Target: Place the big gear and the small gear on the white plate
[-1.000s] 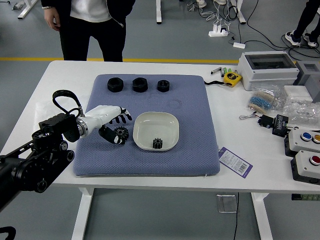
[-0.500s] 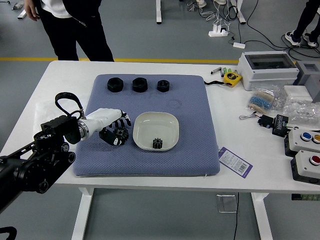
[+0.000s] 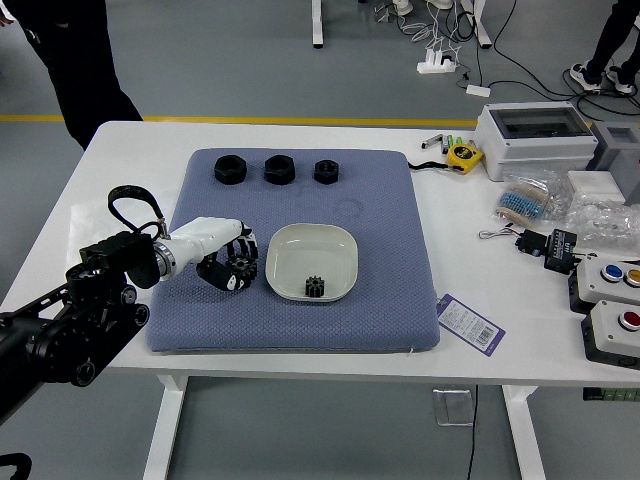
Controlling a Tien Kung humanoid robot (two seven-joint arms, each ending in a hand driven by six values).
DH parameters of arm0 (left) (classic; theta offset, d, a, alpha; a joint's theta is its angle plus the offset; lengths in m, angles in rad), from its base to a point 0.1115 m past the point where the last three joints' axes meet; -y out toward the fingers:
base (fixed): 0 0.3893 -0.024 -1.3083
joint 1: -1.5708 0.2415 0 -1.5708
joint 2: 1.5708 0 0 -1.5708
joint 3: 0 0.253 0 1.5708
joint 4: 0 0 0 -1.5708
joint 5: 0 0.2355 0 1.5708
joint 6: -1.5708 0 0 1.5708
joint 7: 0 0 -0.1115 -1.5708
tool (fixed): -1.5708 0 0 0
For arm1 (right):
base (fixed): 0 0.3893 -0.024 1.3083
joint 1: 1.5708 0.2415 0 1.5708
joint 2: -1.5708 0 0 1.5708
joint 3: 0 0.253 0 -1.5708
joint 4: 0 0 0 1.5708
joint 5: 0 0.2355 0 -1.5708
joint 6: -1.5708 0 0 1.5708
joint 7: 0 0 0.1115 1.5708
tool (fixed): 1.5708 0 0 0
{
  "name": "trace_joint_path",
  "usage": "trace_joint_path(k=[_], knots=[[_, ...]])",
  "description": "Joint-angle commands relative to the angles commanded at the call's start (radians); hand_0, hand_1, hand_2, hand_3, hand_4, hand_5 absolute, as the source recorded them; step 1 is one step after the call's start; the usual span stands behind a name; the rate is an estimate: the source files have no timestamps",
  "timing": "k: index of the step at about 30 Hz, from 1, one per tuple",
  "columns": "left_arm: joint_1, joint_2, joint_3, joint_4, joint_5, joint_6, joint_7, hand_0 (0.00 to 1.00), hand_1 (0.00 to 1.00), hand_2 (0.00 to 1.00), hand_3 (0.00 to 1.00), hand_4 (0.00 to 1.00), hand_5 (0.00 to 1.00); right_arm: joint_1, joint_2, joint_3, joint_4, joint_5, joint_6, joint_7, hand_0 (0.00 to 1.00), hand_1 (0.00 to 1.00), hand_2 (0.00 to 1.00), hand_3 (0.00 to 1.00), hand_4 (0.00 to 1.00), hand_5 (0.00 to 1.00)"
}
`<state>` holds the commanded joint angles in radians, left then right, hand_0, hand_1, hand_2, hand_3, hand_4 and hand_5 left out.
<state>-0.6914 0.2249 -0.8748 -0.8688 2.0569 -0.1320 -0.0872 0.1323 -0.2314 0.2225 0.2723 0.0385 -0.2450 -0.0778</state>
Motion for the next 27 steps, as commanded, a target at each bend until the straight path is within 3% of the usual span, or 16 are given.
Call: trace_joint_path(k=[14, 22, 27], knots=[[-0.016, 0.020, -0.068, -0.057, 0.035, -0.008, 0.009, 0.219, 0.272, 0.336, 0.486, 0.145, 0.002, 0.000, -0.001, 0.001, 0.000, -0.001, 0.000, 0.000, 0.684, 0.663, 0.730, 0.572, 0.796, 0.712], [-0.036, -0.006, -0.060, -0.136, 0.015, -0.004, 0.013, 0.219, 0.273, 0.336, 0.484, 0.148, 0.002, 0.001, -0.001, -0.001, 0.000, 0.002, 0.000, 0.001, 0.685, 0.663, 0.730, 0.572, 0.796, 0.712], [-0.062, -0.035, -0.028, -0.133, -0.007, 0.005, 0.008, 0.219, 0.274, 0.336, 0.485, 0.149, 0.002, 0.001, -0.001, 0.003, 0.000, -0.004, -0.001, -0.002, 0.685, 0.664, 0.730, 0.572, 0.795, 0.711]])
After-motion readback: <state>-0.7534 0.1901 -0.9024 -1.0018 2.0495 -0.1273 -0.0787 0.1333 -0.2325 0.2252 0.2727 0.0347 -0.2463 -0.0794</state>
